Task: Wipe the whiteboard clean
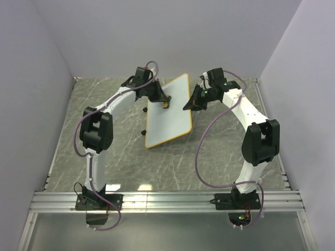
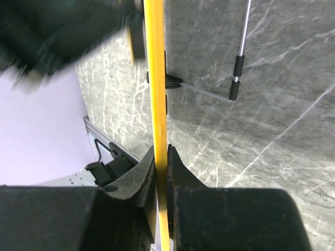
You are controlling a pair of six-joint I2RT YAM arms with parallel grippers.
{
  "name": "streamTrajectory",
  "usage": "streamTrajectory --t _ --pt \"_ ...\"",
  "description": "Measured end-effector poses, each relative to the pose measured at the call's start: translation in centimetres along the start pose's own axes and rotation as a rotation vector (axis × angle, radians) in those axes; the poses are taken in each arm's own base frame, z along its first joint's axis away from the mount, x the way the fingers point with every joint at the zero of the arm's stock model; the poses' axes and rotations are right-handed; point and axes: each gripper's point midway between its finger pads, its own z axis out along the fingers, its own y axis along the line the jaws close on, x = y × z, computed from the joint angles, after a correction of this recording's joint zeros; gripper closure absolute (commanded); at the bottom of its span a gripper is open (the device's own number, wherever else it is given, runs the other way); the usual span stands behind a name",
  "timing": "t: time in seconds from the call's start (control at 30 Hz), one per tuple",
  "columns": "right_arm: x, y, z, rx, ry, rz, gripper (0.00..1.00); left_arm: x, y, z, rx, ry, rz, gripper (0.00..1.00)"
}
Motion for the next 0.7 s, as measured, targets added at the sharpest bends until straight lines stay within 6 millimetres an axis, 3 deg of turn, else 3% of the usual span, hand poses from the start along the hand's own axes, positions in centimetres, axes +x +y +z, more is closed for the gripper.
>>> streamTrajectory --t 0.17,0.23,0.3,0.47,0.57,0.63,0.7 --pt "0.0 0.0 0.0 -0.002 -0.002 0.000 1.00 -0.5 10.2 0.1 -0.158 0.002 -0.132 1.00" --pt "0.0 0.1 0.0 -0.003 -0.002 0.001 1.00 -0.6 13.1 0.1 -0.206 -0.001 -0.161 1.00" --pt "0.0 0.1 0.0 -0.004 -0.003 0.000 1.00 -0.6 14.3 0.1 -0.231 -0.001 -0.172 1.00" --pt "0.1 0.2 0.0 -0.005 -0.003 -0.001 1.00 -0.6 14.1 0.2 -0.240 0.001 -0.142 1.00" --pt "0.1 0.2 -0.1 -0.005 -0.003 -0.001 1.00 -0.9 12.8 0.2 -0.226 0.009 -0.111 1.00" --pt "0.1 0.2 -0.1 -0.005 -0.003 -0.001 1.00 -1.5 10.4 0.4 -0.190 0.013 -0.081 1.00" --pt "0.1 0.2 0.0 -0.005 -0.003 -0.001 1.00 -2.4 6.5 1.0 -0.119 0.007 -0.029 1.00"
